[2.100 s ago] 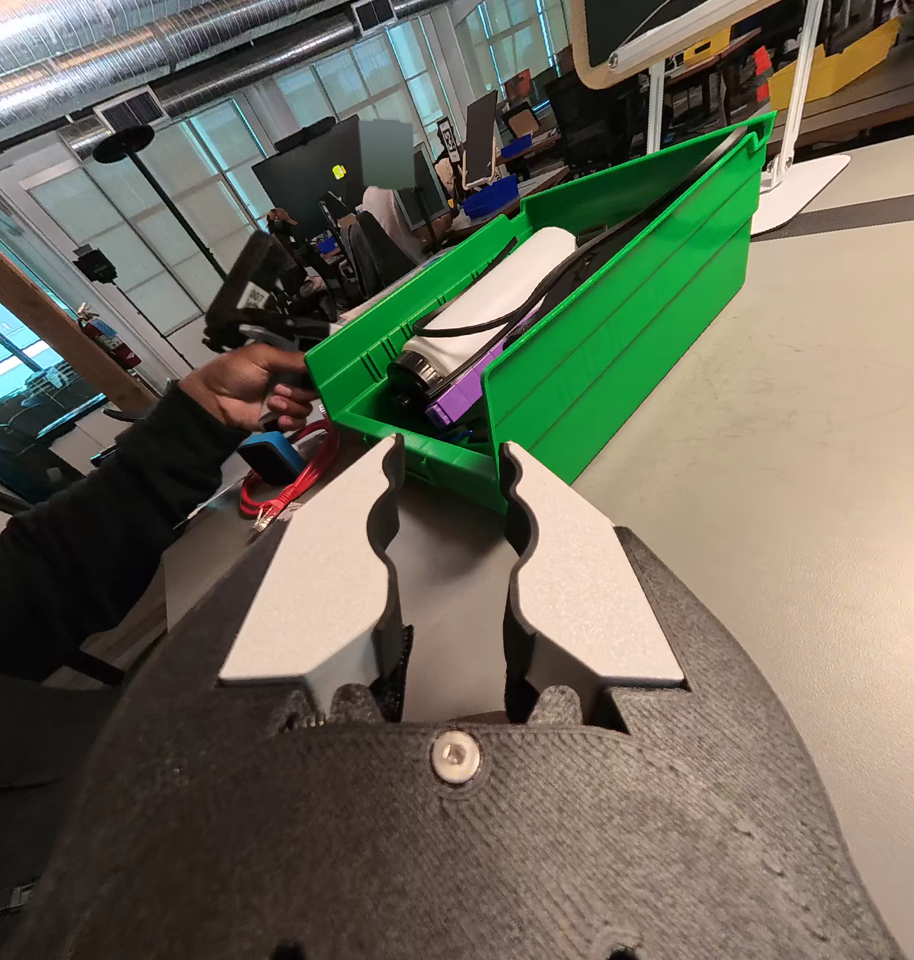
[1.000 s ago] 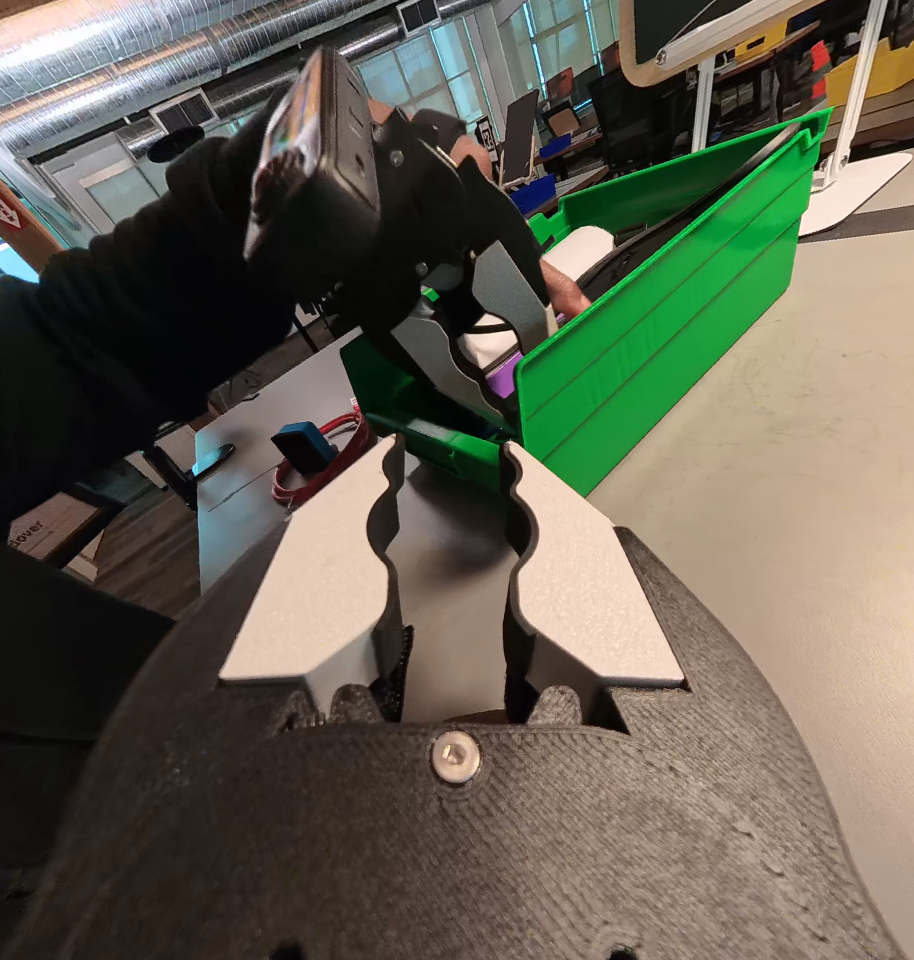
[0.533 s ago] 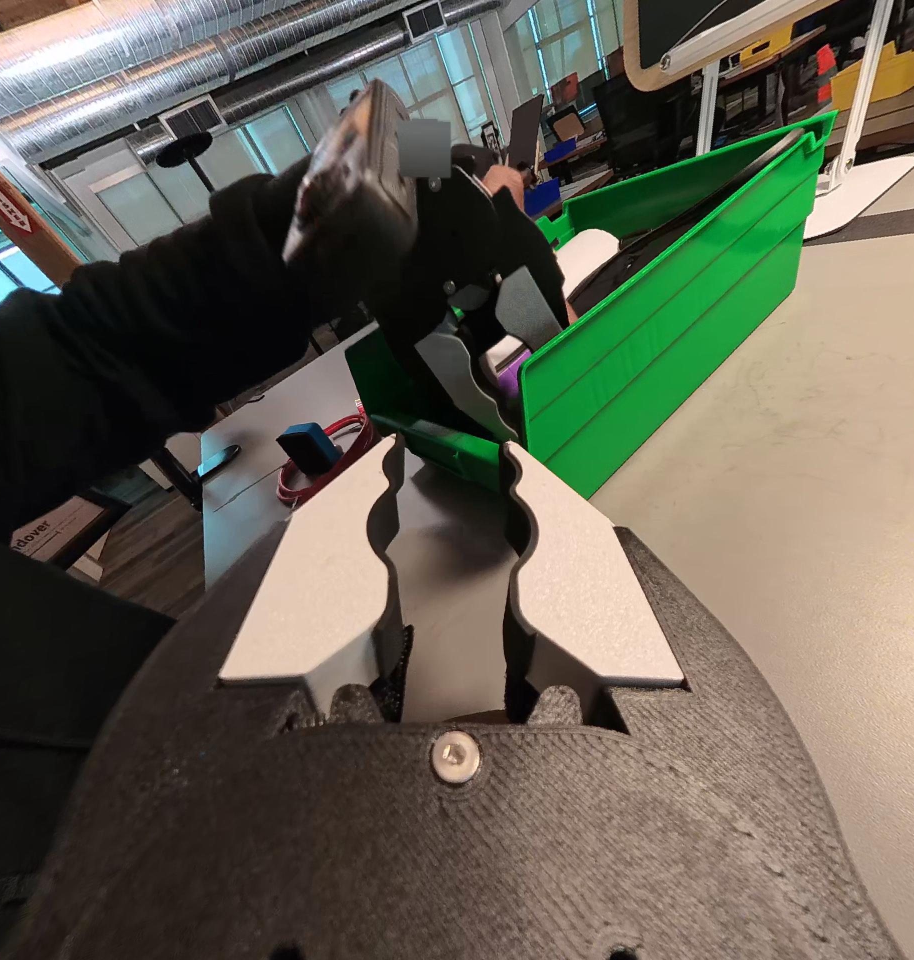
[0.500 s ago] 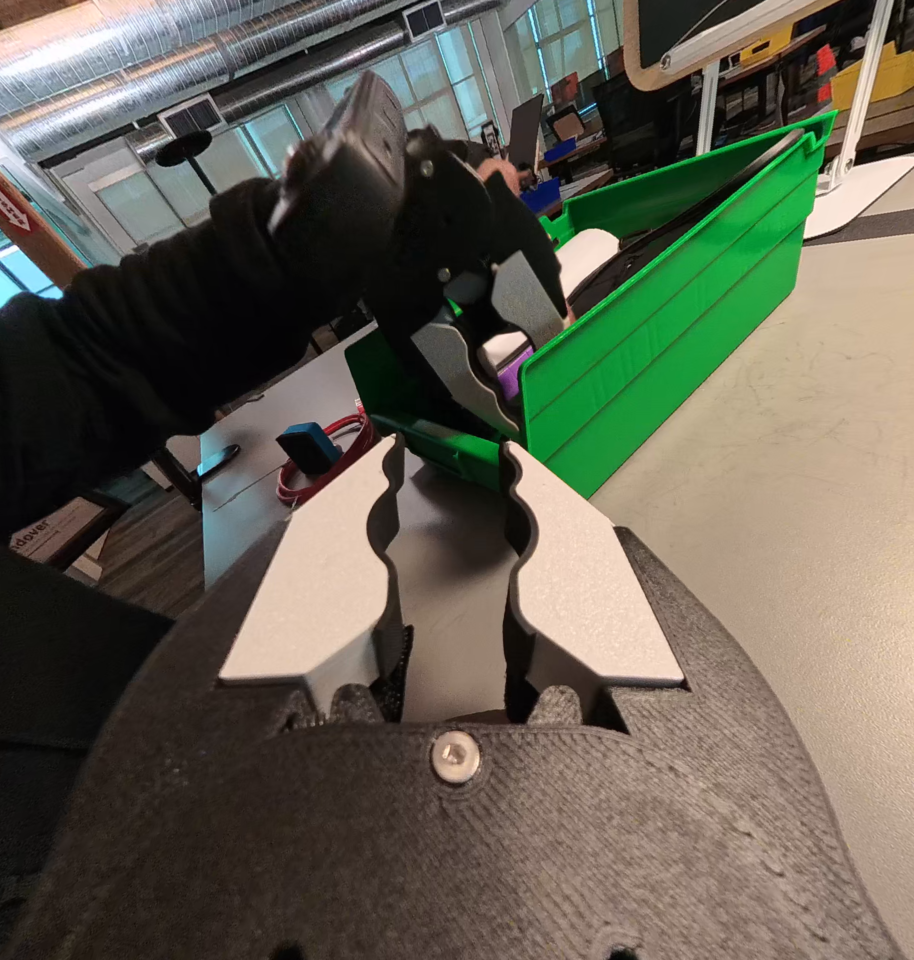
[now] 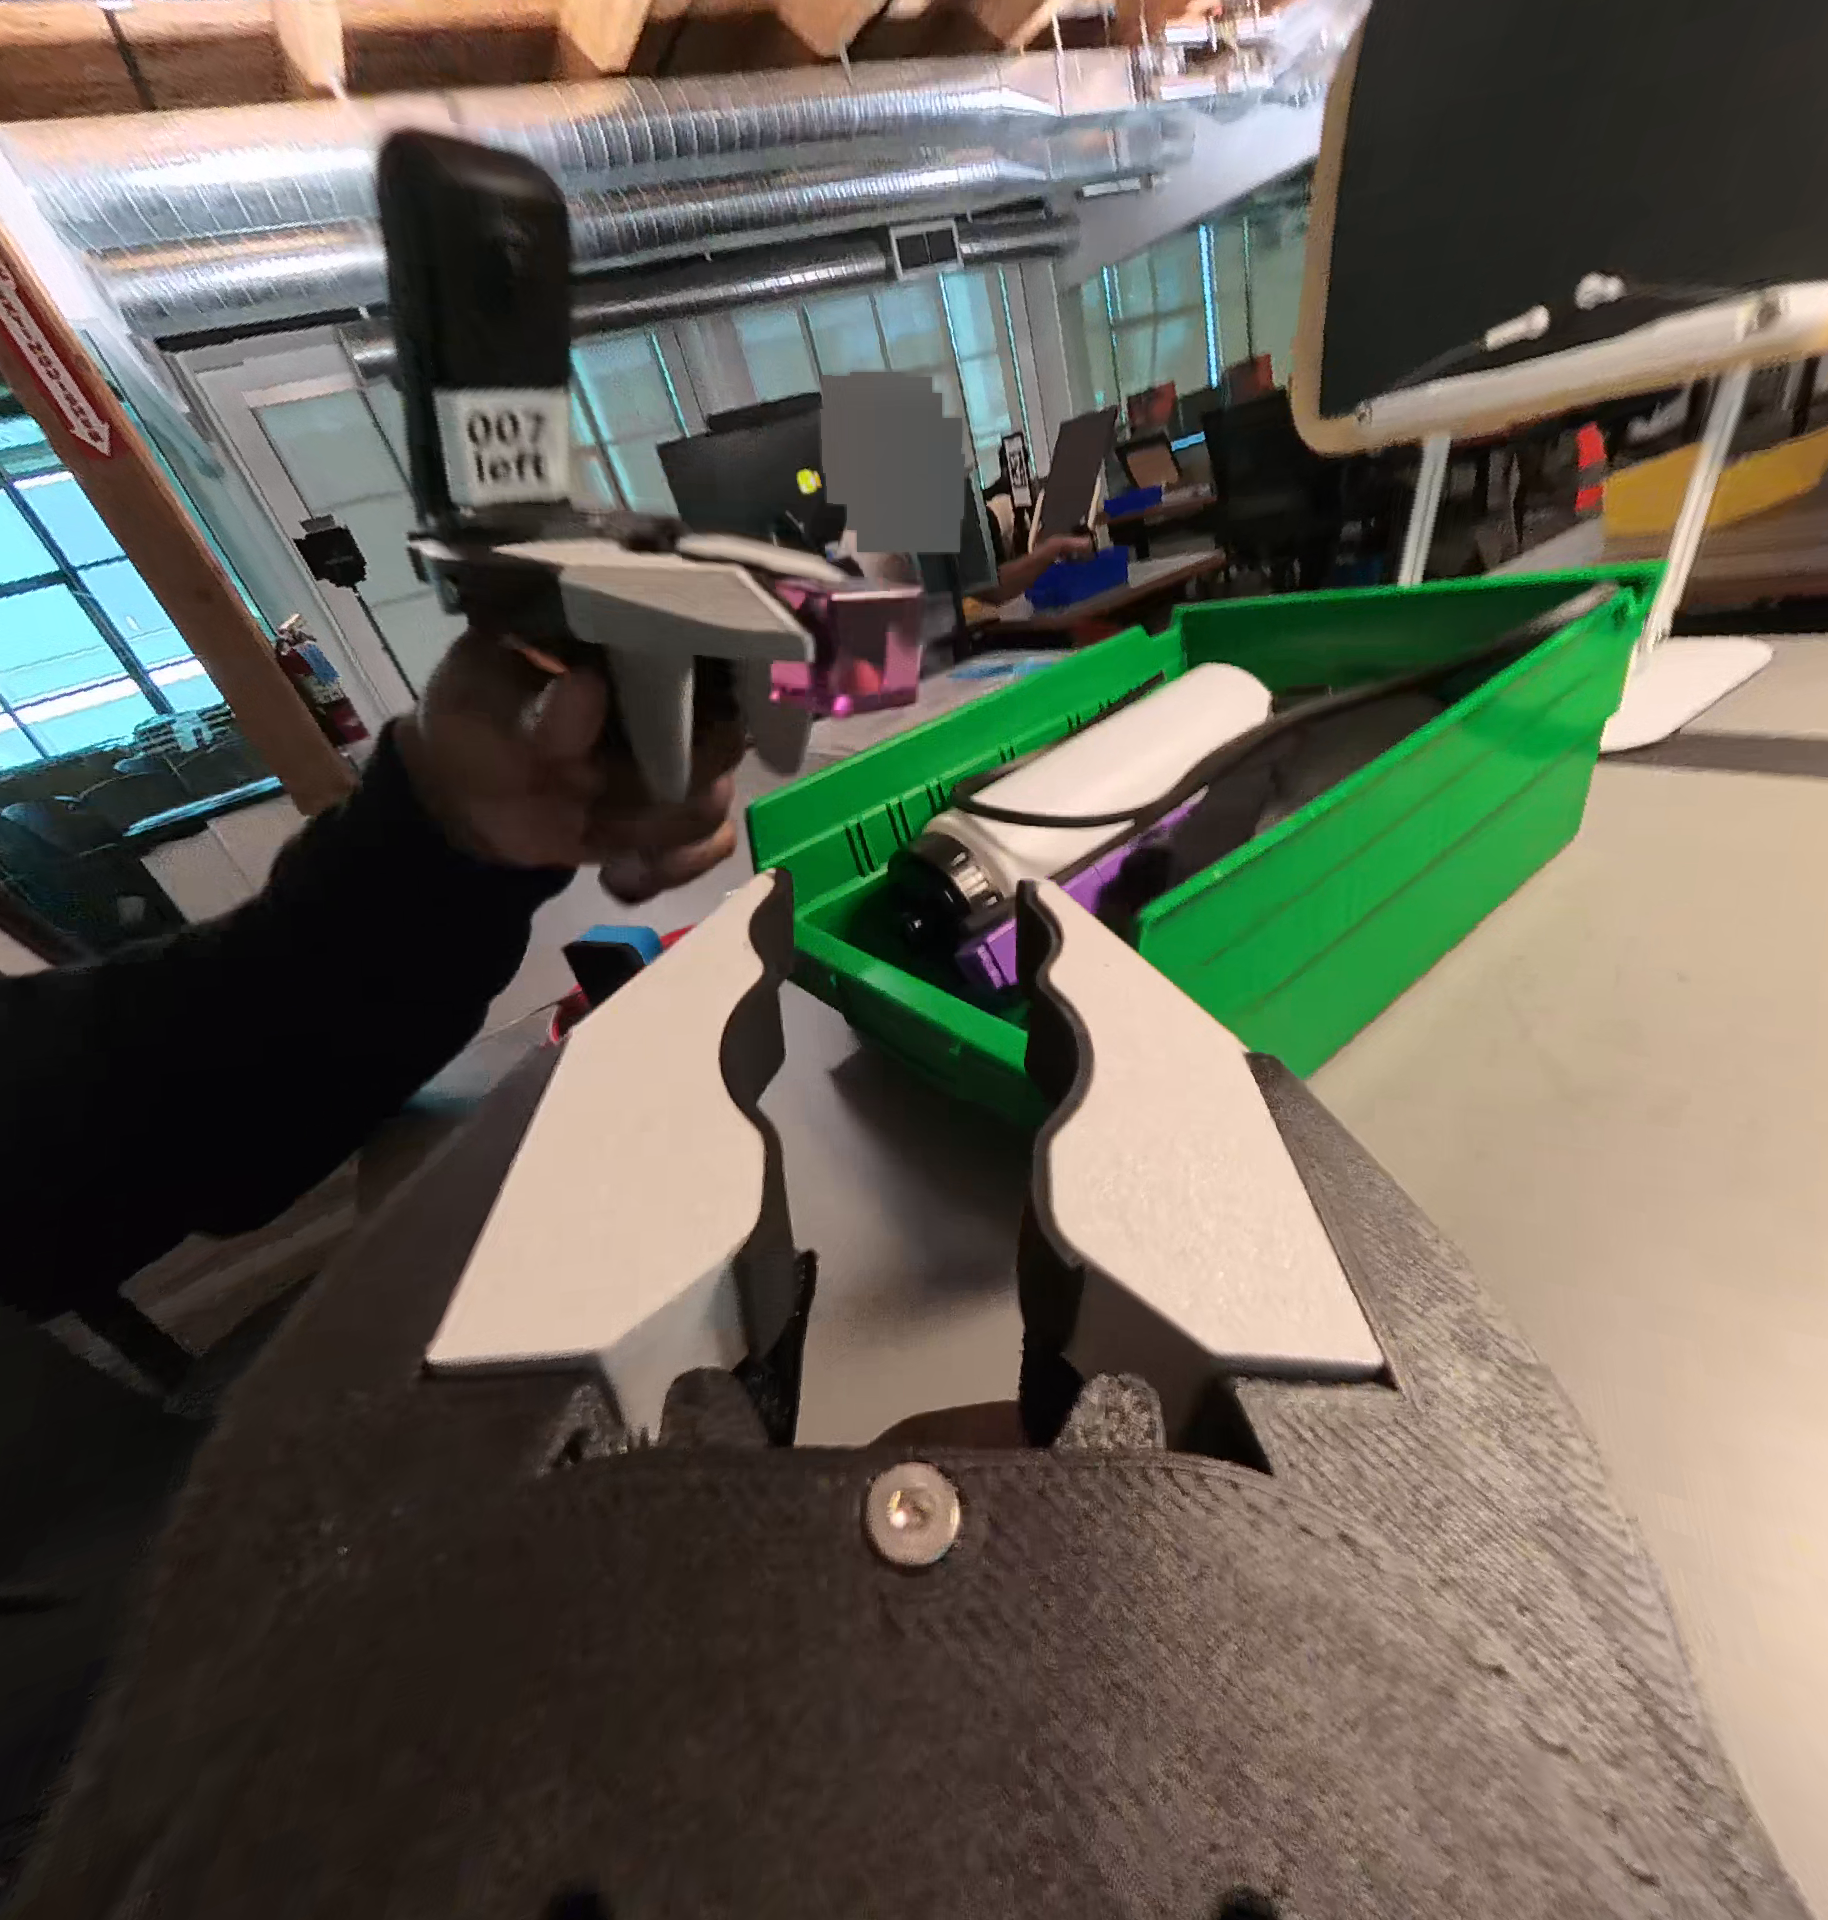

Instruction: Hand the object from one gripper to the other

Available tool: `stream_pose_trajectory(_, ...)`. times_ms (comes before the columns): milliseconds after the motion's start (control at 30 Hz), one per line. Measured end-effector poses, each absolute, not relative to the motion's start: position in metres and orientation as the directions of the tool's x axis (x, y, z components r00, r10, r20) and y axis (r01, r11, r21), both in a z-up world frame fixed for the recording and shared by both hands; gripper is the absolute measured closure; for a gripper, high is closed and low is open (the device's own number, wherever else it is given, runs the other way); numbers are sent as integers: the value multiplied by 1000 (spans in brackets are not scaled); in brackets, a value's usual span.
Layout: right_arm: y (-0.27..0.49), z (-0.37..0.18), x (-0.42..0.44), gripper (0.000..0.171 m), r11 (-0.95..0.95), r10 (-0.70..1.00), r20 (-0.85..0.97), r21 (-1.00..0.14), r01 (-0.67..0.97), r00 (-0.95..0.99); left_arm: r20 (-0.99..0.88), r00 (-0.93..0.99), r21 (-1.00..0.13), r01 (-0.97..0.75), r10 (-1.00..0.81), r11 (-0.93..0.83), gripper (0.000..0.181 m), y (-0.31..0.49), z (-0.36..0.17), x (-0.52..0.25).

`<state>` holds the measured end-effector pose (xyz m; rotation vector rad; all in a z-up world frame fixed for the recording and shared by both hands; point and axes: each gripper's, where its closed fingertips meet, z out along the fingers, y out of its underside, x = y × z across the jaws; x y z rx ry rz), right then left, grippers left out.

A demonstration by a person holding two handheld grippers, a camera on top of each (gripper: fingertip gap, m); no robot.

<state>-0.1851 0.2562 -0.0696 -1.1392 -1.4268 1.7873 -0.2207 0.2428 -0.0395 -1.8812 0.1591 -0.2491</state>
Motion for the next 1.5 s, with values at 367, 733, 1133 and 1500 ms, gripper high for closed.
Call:
stream_pose_trajectory(367,186,-48,-180,113,59,839,150,-981,-186,-524,707,602,-672,736,-371,-85,155,189,-50,-186)
stream_pose_trajectory(733,171,-60,-207,113,307,869,358,-932,-195,-341,764,511,-537,842,-394,51,152,191,-49,-199)
stream_pose_trajectory(1133,191,-64,-207,143,208,913,239,-970,-125,-330,759,550,-584,812,-348,10,149,201,-60,-186)
stream_pose_trajectory(1500,204,-56,-200,143,-423,715,-408,-899,114,-568,613,753,-749,650,-240,125,135,195,-54,-191)
